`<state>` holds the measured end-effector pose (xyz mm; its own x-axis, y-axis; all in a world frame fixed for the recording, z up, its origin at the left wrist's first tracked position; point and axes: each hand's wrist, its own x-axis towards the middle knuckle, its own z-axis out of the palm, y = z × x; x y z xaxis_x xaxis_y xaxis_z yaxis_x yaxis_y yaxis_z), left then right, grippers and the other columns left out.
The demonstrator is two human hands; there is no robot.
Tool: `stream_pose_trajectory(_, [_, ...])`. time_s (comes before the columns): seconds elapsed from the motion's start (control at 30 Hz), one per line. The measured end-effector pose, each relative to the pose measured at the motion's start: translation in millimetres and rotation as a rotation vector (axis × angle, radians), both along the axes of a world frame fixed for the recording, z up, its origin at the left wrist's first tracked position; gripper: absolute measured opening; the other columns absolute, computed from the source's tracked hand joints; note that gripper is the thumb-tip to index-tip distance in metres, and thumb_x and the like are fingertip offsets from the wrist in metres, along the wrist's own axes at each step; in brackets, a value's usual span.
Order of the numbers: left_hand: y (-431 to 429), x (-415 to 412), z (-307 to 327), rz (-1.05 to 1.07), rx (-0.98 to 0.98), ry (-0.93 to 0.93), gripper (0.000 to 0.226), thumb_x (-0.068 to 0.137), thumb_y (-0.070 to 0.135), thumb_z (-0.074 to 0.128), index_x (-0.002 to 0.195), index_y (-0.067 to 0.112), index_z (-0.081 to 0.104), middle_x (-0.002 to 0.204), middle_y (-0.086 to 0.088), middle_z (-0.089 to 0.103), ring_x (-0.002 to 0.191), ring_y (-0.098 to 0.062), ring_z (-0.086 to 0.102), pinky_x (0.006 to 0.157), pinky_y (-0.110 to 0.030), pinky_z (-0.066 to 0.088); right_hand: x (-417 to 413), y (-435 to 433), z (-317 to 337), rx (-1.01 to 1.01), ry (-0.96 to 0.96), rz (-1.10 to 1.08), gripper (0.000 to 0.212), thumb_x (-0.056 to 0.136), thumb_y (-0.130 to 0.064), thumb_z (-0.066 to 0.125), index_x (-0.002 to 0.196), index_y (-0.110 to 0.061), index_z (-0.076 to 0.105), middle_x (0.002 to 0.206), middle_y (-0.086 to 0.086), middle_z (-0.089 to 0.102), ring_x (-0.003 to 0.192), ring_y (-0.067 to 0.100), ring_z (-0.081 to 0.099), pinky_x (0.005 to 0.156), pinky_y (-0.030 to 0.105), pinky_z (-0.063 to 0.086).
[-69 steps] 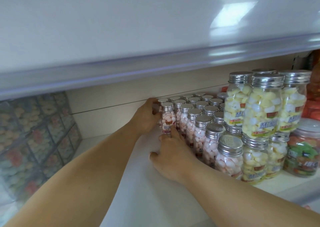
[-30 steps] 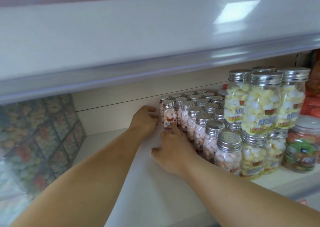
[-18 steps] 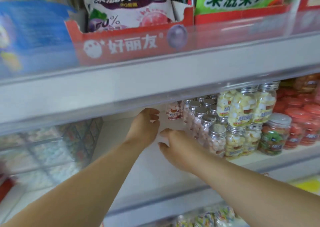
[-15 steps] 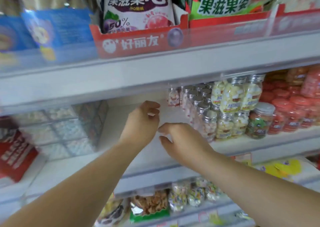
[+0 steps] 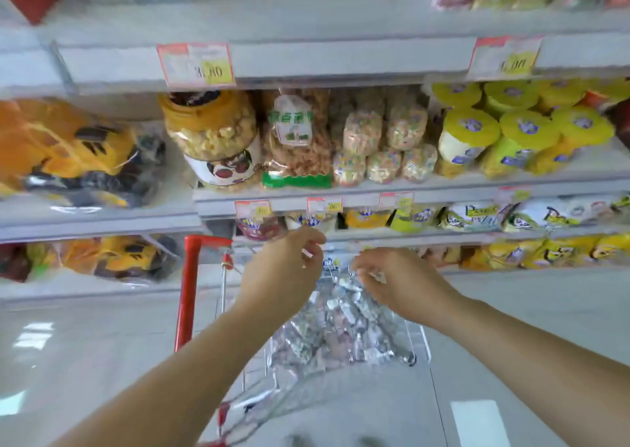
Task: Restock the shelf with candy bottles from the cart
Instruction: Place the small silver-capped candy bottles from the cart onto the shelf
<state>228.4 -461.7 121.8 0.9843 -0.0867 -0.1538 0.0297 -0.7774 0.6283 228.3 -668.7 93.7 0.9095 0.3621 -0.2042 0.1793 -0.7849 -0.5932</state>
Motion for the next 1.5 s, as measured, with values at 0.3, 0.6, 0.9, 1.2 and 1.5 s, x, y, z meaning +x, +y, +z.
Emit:
stream_pose_trajectory(0.3, [27, -72, -209, -0.124, 0.212, 0.616, 0.031, 0.094, 0.033, 0.051, 0.124, 0.037, 0.054, 0.115, 0.016, 0.063, 0.106, -0.013, 0.062, 0.093, -0.035, 0.051, -58, -43, -195, -0.294, 0.473, -0.068, 0.023, 0.092, -0.02, 0.057, 0.111, -0.022, 0.068, 0.092, -0.01, 0.065, 0.087, 0.013, 0.064, 0.081, 0.03, 0.053])
stream_pose_trajectory(0.6, [-23, -77, -311, -0.612, 0.407, 0.441, 0.044, 0.096, 0.0, 0.049, 0.136, 0.018, 0.047, 0.137, -0.009, 0.05, 0.118, -0.028, 0.058, 0.094, -0.043, 0.054, -59, -28, -265, -0.472, 0.349, 0.195, 0.035, 0.09, -0.024, 0.06, 0.125, -0.031, 0.058, 0.12, -0.008, 0.061, 0.119, 0.019, 0.051, 0.094, 0.031, 0.044])
stream_pose_trajectory(0.9, [-46, -66, -392, -0.97, 0.84, 0.322, 0.068, 0.093, 0.018, 0.061, 0.152, 0.025, 0.03, 0.161, -0.024, 0.01, 0.145, -0.042, 0.024, 0.119, -0.062, 0.003, -52, -44, -277, -0.573, 0.312, 0.125, 0.057, 0.087, -0.005, 0.057, 0.135, -0.034, 0.049, 0.142, -0.003, 0.038, 0.12, 0.023, 0.049, 0.087, 0.034, 0.047])
stream_pose_trajectory(1.2, [-60, -60, -409, -0.97, 0.903, 0.275, 0.063, 0.087, 0.024, 0.068, 0.144, 0.026, 0.041, 0.16, -0.025, 0.001, 0.148, -0.04, 0.008, 0.113, -0.07, -0.001, -39, -42, -293, -0.27, -0.136, -0.123, 0.048, 0.063, 0.017, 0.072, 0.102, -0.01, 0.074, 0.128, 0.013, 0.059, 0.119, 0.035, 0.053, 0.076, 0.045, 0.058])
stream_pose_trajectory(1.5, [-44, -58, -371, -0.82, 0.656, 0.264, 0.043, 0.091, 0.022, 0.058, 0.132, 0.031, 0.049, 0.151, -0.022, 0.02, 0.129, -0.037, 0.046, 0.122, -0.054, 0.004, -61, -48, -275, -0.169, 0.088, -0.086, 0.02, 0.094, -0.016, 0.057, 0.105, -0.025, 0.071, 0.101, -0.012, 0.067, 0.099, 0.011, 0.058, 0.078, 0.029, 0.05])
